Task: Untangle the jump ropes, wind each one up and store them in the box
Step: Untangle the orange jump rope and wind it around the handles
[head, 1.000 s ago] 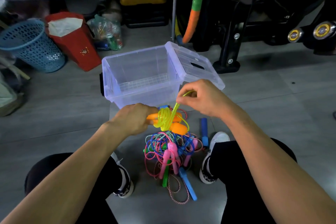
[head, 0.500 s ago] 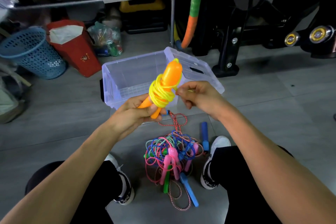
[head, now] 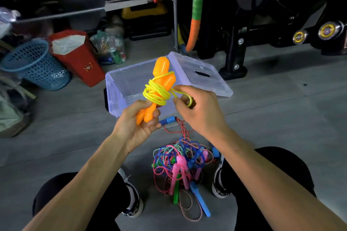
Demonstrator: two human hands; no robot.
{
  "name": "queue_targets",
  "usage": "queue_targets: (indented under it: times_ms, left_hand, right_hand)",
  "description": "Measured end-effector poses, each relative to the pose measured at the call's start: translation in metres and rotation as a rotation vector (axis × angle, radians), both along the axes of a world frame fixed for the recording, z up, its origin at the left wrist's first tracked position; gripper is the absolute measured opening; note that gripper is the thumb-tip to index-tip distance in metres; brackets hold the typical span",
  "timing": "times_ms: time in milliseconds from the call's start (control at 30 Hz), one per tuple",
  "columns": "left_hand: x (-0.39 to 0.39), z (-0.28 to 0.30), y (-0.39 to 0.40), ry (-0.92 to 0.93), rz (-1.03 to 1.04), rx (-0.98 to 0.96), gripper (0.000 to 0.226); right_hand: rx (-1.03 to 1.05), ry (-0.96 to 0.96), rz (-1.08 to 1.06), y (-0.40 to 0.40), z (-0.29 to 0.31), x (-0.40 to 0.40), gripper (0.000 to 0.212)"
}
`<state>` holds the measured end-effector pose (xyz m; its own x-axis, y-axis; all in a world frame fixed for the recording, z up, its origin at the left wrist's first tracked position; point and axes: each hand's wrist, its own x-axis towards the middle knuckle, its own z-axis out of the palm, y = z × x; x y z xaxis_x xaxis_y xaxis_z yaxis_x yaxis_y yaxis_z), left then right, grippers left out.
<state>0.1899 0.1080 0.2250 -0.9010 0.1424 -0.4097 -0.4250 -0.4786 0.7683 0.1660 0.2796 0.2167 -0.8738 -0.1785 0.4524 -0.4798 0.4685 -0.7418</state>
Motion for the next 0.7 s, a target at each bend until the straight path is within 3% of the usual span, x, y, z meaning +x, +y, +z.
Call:
queue_targets:
  times_ms: [200,267,367,433,567,700]
  left_hand:
    - [-0.002,-0.002,0.0,-0.003,-0.032,0.006,0.023]
    - [-0.003,0.0,0.0,-0.001,-0.036,0.001,0.031]
    - [-0.004,0.002,0.001,0.008,-0.048,0.006,0.036]
    - [-0.003,0.003,0.002,0.013,-0.049,0.021,0.036]
    - [-0.006,0.005,0.0,0.005,-0.051,0.068,0.037]
    - [-0.009,0.006,-0.001,0.035,-0.047,0.049,0.037]
  right_hand:
    - [-0.107,0.024,0.141,0.003,0.003,0.001,0.027]
    - [-0.045,0.112,0.156,0.004,0.004,0.0,0.028]
    - [0.03,0.34,0.067,0.006,0.003,-0.003,0.014]
    - [0.034,0.397,-0.002,0.007,0.006,-0.005,0.022]
    - [-0.08,0.256,0.1,0.007,0.021,0.002,0.024]
    - [-0.177,-0.13,0.343,0.016,0.029,0.012,0.019]
